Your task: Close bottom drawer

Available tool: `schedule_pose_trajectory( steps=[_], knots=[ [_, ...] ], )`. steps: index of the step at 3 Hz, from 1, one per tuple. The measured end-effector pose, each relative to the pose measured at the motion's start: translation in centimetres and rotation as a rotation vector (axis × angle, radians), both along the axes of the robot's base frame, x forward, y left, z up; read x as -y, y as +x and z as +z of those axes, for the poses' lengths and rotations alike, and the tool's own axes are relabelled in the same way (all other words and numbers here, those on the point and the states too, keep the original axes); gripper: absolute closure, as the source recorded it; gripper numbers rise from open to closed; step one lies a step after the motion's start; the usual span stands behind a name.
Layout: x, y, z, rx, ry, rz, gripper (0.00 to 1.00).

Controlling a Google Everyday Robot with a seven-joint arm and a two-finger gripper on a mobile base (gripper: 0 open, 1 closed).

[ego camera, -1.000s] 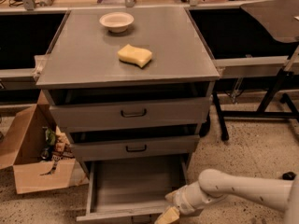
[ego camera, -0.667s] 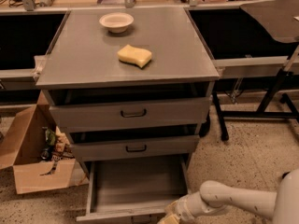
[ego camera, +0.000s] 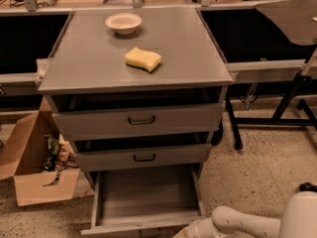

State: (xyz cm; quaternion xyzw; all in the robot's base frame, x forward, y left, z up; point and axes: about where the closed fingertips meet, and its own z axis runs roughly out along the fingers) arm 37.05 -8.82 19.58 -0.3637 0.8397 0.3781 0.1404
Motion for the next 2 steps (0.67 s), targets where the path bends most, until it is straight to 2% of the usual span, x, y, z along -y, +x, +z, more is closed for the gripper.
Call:
schedule_pose_trajectory(
  steps=[1, 2],
  knots=[
    [0.0, 0.0, 0.0, 0.000, 0.000, 0.000, 1.00],
    [1.7, 1.7, -1.7, 0.047, -0.039, -0.089, 1.00]
  ],
)
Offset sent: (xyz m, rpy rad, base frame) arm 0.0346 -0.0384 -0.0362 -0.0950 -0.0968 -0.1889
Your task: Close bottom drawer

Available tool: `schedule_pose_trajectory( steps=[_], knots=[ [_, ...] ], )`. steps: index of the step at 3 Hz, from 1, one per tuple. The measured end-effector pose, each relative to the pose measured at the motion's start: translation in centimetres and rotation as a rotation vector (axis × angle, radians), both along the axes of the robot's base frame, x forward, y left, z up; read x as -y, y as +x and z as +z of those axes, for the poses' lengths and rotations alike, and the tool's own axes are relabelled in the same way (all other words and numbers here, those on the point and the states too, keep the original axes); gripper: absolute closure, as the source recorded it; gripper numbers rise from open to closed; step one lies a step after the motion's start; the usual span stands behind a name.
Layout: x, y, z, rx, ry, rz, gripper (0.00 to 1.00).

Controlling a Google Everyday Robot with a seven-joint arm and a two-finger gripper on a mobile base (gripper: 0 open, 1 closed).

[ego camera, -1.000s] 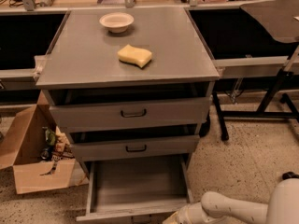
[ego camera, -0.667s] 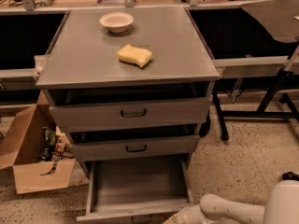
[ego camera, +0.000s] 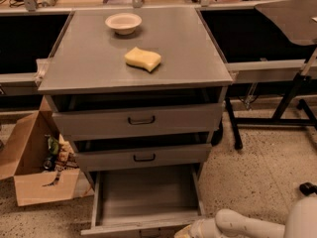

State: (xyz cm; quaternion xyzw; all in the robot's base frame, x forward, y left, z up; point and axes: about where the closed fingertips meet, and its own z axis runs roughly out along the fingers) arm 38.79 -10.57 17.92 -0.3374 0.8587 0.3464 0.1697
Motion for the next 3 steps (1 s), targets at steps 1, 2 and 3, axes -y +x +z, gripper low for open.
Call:
schedule_pose_trajectory(
  steps=[1, 2, 3],
  knots=[
    [2.1, 2.1, -1.0, 0.049, -0.028, -0.083, 1.00],
    [3.2, 3.5, -1.3, 0.081, -0.025, -0.127, 1.00],
    [3.6, 4.8, -1.1, 0.107, -0.027, -0.147, 1.00]
  ],
)
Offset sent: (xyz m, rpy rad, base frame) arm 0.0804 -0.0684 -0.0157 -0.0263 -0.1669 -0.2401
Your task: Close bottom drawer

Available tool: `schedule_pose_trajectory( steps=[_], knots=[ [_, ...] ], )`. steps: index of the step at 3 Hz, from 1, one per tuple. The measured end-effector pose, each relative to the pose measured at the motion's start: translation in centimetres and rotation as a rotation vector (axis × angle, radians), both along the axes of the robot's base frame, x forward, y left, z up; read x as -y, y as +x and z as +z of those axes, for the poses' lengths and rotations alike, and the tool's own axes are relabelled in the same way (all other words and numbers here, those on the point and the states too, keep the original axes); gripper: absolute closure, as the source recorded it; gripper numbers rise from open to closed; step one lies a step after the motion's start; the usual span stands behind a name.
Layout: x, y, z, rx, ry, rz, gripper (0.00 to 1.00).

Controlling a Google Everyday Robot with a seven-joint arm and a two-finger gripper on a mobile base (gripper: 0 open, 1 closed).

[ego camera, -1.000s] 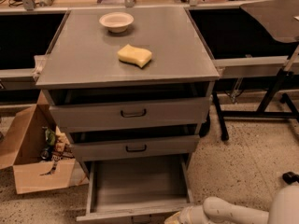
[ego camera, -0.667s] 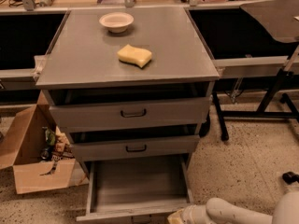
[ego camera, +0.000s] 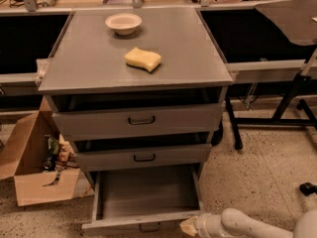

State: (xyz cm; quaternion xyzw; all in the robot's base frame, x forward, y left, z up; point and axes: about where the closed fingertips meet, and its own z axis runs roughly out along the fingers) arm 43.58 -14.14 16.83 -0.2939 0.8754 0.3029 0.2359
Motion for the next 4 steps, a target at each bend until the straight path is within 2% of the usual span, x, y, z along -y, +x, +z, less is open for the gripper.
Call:
schedule_pose_trajectory(
  steps=[2, 3, 4],
  knots=[
    [0.6, 5.6, 2.7, 0.090, -0.024, -0.031, 1.00],
    [0.6, 5.6, 2.7, 0.090, -0.024, -0.031, 1.00],
    [0.3, 4.9, 1.3, 0.073, -0.047, -0.041, 1.00]
  ],
)
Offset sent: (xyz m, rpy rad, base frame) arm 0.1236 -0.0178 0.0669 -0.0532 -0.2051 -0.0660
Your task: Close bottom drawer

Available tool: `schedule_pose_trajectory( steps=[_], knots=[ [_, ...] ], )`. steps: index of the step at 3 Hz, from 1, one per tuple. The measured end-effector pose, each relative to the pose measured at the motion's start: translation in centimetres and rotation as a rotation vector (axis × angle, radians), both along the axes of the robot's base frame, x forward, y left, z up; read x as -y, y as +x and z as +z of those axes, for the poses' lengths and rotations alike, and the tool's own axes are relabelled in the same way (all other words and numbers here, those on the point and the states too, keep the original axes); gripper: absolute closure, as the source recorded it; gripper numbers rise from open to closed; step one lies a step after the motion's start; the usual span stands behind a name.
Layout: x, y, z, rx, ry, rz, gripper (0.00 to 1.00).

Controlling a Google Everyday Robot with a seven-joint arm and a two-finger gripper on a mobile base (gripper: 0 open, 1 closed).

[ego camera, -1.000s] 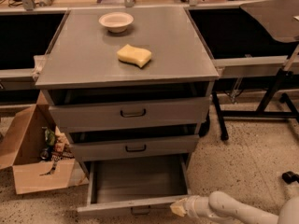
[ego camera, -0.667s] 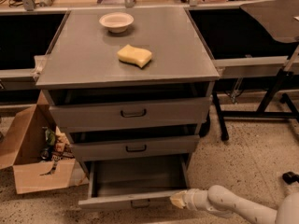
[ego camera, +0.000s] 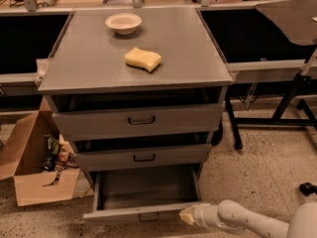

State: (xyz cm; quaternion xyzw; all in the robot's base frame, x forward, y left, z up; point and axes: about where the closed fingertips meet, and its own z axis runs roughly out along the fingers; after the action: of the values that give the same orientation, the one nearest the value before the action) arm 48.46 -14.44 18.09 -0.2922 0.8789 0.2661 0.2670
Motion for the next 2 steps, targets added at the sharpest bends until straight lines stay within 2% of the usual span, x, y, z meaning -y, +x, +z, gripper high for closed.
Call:
schedule_pose_trajectory(
  steps=[1, 2],
  knots=[
    [-0.16, 0.32, -3.61, -0.038, -0.032, -0.011, 1.00],
    [0.06, 1.03, -4.17, -0.030, -0.042, -0.018, 1.00]
  ],
)
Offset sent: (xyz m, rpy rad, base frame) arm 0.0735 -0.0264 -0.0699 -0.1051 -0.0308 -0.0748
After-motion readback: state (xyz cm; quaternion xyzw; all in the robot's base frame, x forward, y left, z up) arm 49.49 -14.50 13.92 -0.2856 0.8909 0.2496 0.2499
